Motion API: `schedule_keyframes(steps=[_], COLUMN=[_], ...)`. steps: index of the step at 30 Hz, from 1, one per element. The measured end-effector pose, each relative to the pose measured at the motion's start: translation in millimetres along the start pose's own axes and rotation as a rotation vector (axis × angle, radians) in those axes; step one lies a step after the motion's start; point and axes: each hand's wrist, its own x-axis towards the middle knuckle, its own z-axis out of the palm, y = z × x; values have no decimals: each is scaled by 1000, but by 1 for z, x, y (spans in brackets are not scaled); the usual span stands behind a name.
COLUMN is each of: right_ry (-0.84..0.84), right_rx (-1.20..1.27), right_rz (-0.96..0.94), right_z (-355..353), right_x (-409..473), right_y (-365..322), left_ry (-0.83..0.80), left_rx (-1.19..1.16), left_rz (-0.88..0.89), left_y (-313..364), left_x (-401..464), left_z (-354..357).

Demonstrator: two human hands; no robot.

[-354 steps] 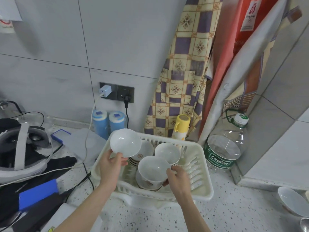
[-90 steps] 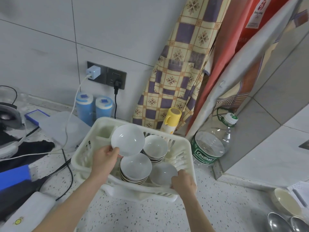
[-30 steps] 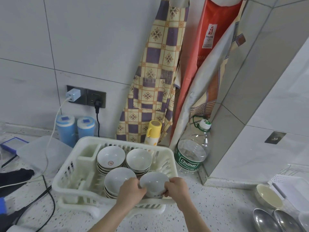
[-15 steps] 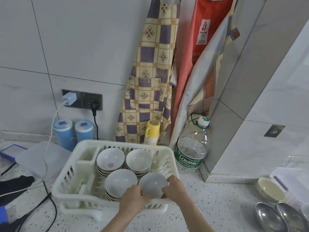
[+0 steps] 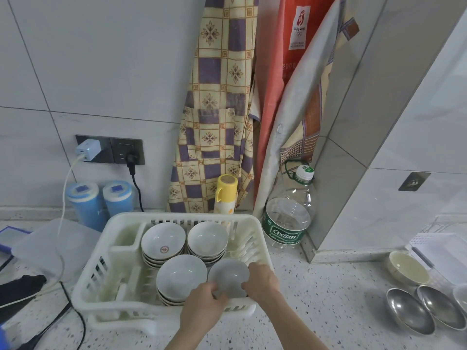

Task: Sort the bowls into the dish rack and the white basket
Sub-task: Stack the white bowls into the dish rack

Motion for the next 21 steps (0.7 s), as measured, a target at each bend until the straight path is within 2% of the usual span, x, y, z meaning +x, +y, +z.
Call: schedule_keyframes(steps=[5,9,13,18,21], right_ry=[72,231,350,238,152], right_rx=[-55,77,412,1004,1200], right_rz=[26,-7,-144,-222,-224], right_z=[8,13,13,-1,-5], right_x=[1,-8,-21,-39,-55], right_y=[-3,-2,9,32,62], left_ry=[-11,5,81,164,196], left_rx=[1,5,-51,-178,-254], left_rz=[7,1,18,14,23], left_y=[0,0,-4,5,25], left_x=[-2,-5,-12,-26,-39], left_z=[0,-1,-3,2,20])
